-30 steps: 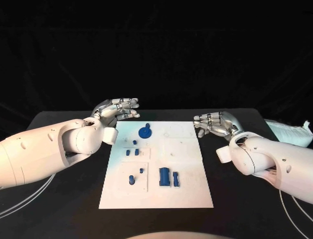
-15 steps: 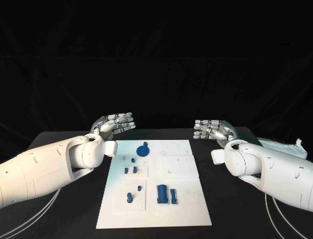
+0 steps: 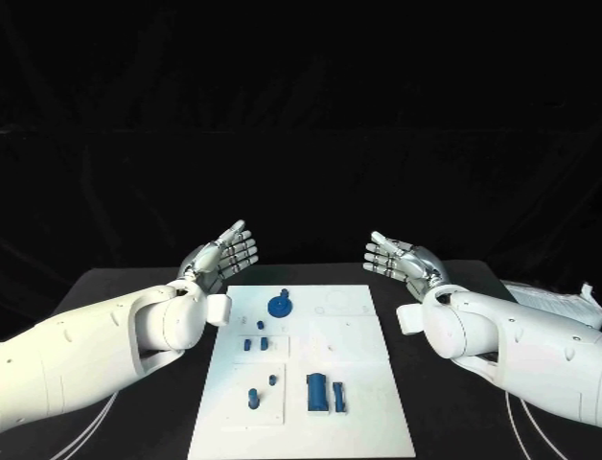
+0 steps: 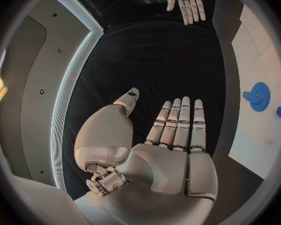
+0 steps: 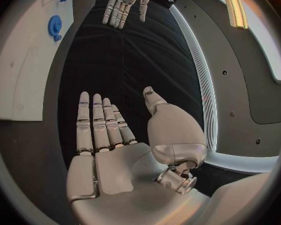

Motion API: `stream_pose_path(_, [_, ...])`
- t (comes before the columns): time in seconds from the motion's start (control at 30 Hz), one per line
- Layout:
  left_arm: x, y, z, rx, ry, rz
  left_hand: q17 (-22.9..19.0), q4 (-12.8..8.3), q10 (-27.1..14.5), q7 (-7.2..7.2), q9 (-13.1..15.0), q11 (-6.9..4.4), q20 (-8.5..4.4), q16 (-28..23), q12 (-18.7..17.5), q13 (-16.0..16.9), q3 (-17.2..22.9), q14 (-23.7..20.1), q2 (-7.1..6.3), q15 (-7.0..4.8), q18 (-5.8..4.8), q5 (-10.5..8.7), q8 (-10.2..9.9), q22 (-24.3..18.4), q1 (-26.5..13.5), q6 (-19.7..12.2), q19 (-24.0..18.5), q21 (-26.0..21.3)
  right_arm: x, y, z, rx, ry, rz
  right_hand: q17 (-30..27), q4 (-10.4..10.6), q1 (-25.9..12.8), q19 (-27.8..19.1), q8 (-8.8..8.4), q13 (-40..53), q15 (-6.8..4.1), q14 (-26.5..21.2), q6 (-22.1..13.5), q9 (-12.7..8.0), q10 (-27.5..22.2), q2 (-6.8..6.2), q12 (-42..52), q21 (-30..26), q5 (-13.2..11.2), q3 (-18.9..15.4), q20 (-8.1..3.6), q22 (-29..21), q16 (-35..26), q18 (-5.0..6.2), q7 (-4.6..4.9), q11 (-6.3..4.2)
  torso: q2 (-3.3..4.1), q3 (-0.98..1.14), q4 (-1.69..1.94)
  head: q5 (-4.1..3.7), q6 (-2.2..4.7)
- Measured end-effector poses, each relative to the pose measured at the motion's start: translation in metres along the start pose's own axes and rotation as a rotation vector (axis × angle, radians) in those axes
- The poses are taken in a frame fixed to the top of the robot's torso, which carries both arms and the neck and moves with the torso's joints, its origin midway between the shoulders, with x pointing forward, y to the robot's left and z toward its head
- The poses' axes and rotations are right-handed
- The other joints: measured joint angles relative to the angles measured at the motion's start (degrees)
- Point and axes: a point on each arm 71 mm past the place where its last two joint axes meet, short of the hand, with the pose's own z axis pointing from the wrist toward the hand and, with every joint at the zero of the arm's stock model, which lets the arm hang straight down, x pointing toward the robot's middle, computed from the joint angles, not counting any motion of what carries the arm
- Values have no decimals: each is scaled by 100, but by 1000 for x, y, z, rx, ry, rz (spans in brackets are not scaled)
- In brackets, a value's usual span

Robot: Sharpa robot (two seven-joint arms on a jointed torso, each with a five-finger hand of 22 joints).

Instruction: Assemble the parts on the task board

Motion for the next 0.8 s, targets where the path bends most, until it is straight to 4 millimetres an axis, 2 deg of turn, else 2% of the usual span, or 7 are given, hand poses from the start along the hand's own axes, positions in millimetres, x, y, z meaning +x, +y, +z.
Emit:
stream_pose_path(0.07, [8, 2, -5, -2, -4, 11, -18, -3, -302, -53, -17, -122, -66, -65, -33, -13, -115, -286, 36, -72, -41, -101, -24, -96, -366, -283, -243, 0, 10, 5, -7, -8, 6, 6, -49, 3, -376, -316, -15, -13, -17, -345, -283, -14, -324, 14, 0, -70, -14, -87, -47, -63, -4, -40, -49, -67, 7, 26, 77, -31, 73])
stream_pose_path(0.17, [19, 5, -12, 0, -9, 30, -36, -2, -667, -120, -31, -249, -147, -136, -67, -25, -248, -633, 68, -137, -97, -198, -41, -210, -809, -626, -535, -25, 21, 10, -17, -17, 4, 12, -161, 7, -775, -647, -33, -24, -31, -709, -580, -26, -668, 23, 0, -209, -39, -178, -179, -129, -35, -72, -155, -128, 12, 49, 148, -60, 133])
stream_pose_path(0.33, [38, 7, -26, 21, -32, 81, -52, 0, -1263, -409, -39, -383, -281, -289, -82, -37, -474, -1200, 102, -203, -151, -276, -57, -399, -1532, -1184, -1015, -31, 33, 20, -32, -36, -31, 15, -411, 9, -1533, -1282, -33, -33, -47, -1399, -1140, -41, -1319, 36, -23, -409, -39, -348, -414, -271, -35, -128, -411, -192, 18, 74, 216, -82, 177])
stream_pose_path(0.5, [47, 6, -34, 53, -71, 136, -56, -3, -1732, -553, -47, -442, -556, -555, -112, -42, -651, -1643, 116, -232, -445, -313, -57, -545, -2100, -1627, -1367, -31, 35, 24, -39, -47, -80, 9, -529, 8, -2168, -1811, -33, -40, -55, -1977, -1616, -42, -1858, 40, -23, -497, -61, -477, -527, -558, -35, -431, -529, -215, 19, 80, 238, -83, 182])
stream_pose_path(0.57, [48, 5, -36, 66, -87, 155, -56, -3, -1900, -585, -49, -456, -637, -622, -112, -43, -712, -1798, 119, -240, -476, -313, -57, -597, -2299, -1780, -1509, -31, 35, 25, -40, -50, -98, 6, -553, 4, -2375, -1984, -33, -42, -57, -2166, -1768, -45, -2038, 39, -23, -507, -61, -526, -545, -624, -56, -442, -552, -220, 20, 82, 242, -83, 183])
stream_pose_path(0.63, [48, 5, -37, 75, -99, 170, -61, -1, -2052, -611, -50, -466, -695, -665, -112, -44, -765, -1943, 122, -242, -576, -336, -57, -645, -2483, -1920, -1634, -31, 34, 25, -40, -52, -110, 5, -568, 7, -2564, -2144, -33, -42, -52, -2339, -1910, -47, -2197, 42, -23, -507, -61, -645, -562, -670, -57, -554, -569, -228, 20, 82, 244, -83, 183])
stream_pose_path(0.8, [47, 3, -38, 95, -123, 196, -62, 6, -2381, -641, -50, -475, -785, -729, -112, -45, -878, -2257, 125, -252, -578, -336, -56, -910, -2881, -2235, -1904, -31, 32, 25, -41, -54, -133, 1, -590, 10, -2973, -2486, -33, -42, -59, -2714, -2216, -49, -2546, 45, -23, -530, -61, -886, -587, -737, -56, -576, -593, -234, 20, 83, 246, -83, 183])
